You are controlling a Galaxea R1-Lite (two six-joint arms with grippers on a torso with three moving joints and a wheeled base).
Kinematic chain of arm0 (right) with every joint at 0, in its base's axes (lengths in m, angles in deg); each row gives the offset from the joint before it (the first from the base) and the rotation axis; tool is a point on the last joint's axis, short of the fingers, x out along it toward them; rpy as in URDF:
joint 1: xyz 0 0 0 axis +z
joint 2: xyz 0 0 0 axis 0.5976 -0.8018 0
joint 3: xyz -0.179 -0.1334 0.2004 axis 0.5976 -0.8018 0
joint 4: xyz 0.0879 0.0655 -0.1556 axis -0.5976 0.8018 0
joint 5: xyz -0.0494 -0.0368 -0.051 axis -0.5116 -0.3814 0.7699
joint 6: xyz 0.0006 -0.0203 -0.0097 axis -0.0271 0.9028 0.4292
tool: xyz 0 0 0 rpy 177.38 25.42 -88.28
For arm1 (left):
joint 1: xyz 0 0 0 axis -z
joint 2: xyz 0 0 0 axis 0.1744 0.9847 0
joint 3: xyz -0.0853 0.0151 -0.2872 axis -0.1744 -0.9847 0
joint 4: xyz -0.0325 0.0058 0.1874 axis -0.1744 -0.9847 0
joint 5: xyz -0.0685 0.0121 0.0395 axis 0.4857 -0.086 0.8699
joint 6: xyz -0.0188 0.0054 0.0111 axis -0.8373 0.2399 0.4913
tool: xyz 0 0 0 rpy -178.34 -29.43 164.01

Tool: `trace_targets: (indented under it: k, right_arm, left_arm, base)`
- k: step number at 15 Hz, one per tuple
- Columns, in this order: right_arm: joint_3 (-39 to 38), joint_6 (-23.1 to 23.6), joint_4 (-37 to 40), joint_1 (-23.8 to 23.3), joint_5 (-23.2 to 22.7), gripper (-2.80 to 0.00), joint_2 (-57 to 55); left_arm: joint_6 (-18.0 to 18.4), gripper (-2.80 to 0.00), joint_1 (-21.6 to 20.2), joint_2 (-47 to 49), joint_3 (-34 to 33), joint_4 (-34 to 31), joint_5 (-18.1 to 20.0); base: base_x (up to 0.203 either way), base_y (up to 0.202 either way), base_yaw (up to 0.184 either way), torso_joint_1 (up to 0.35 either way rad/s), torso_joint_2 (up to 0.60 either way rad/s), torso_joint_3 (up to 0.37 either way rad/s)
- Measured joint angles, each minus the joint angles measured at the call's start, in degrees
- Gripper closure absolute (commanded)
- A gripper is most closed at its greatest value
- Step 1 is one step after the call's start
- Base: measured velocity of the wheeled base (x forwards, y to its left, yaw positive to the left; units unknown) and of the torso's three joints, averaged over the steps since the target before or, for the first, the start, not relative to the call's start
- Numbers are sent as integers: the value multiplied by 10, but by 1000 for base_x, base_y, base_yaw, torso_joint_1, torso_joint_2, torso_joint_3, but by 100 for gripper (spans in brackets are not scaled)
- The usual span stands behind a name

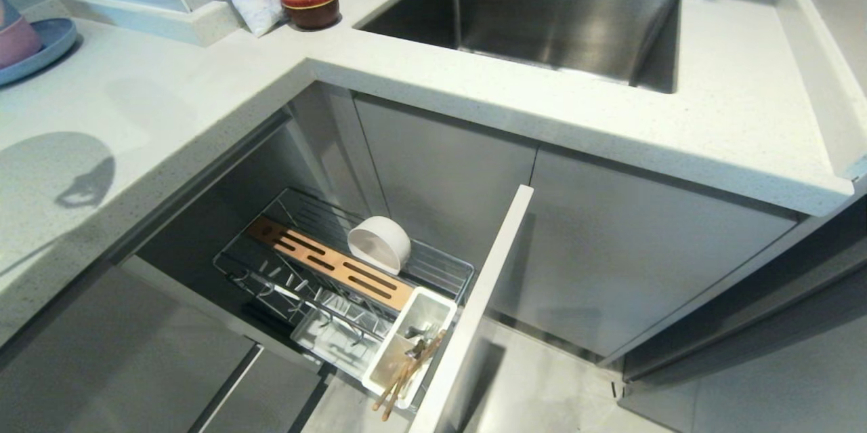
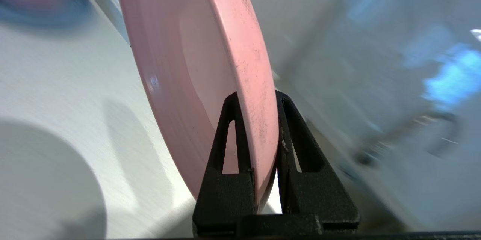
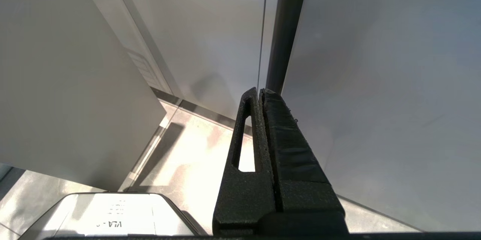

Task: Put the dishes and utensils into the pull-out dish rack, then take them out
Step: Take the plate out of the cupboard

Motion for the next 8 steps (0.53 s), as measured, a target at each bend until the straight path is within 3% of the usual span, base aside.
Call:
trace_targets:
  k: [4, 6, 8]
  right_arm:
    - [0, 0, 0, 0, 0, 0, 0]
    - [0, 0, 0, 0, 0, 0, 0]
    - [0, 0, 0, 0, 0, 0, 0]
  left_arm:
    - [122, 0, -237, -14, -11, 0, 53]
    - [194, 0, -308, -19, -30, -14, 62]
    - [242, 0, -339, -20, -32, -70, 65]
  base:
    - [0, 0, 0, 0, 0, 0]
    - [0, 0, 0, 0, 0, 0]
    - [0, 0, 0, 0, 0, 0]
